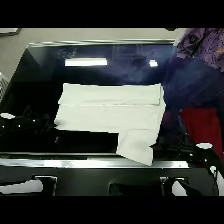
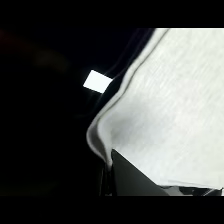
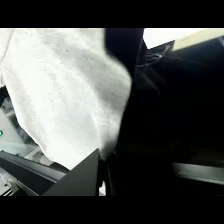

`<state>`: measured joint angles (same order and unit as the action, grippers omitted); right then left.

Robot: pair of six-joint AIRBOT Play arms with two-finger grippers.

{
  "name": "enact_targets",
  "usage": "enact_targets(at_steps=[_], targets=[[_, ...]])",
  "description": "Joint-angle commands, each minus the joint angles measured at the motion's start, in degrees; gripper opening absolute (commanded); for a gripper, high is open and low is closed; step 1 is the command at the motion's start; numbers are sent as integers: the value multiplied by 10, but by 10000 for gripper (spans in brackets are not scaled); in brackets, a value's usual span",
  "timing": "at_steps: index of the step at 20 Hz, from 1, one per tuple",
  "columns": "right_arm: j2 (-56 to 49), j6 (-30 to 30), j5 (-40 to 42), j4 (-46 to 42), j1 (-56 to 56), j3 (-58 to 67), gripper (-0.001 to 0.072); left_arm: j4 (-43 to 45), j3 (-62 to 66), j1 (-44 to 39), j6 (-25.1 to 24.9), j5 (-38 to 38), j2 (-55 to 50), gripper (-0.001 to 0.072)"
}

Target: Fold the clothes and pants, and hang the long-sleeved shirts on hangers.

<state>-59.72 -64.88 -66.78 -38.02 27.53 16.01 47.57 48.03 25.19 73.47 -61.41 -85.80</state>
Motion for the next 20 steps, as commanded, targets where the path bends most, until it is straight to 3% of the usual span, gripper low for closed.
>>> enact_targets(at_steps=[1, 3, 6, 9, 13, 16, 20], targets=[[48, -22, -1, -2, 0, 9, 35, -11, 20, -10, 0, -12, -7, 13], [75, -46, -20, -19, 0, 31, 34, -9, 39, -9, 9, -47, 13, 11], [133, -111, -75, -102, 0, 85, 34, 21, 43, -9, 92, -64, 93, 10], [215, -177, -156, -150, 0, 115, 34, 115, 43, -11, 164, -115, 193, 9], [336, -252, -245, -155, 0, 118, 34, 183, 43, -21, 183, -167, 282, 10], [369, -268, -228, -147, 0, 143, 34, 185, 43, -37, 183, -151, 287, 10], [279, -202, -130, -103, 0, 190, 34, 184, 44, -73, 188, -78, 248, 10]])
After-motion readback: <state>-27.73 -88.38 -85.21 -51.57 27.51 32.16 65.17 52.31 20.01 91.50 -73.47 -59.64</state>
